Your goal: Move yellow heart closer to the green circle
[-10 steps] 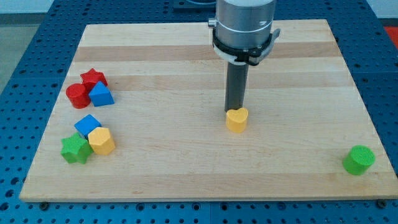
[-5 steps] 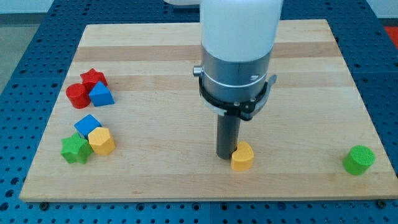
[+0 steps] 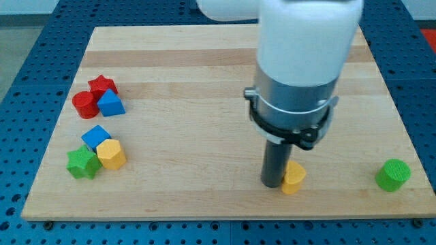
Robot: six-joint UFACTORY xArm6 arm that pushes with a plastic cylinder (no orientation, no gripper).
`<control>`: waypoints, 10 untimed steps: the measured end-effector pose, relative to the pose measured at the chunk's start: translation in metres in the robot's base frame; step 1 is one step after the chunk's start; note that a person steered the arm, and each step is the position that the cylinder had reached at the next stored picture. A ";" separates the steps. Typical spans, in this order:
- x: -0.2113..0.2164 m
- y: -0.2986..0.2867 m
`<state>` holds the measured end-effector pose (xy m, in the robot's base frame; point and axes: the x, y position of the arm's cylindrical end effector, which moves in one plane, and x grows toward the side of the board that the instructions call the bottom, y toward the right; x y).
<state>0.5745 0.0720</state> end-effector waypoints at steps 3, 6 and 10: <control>0.000 0.061; 0.000 0.099; 0.016 0.058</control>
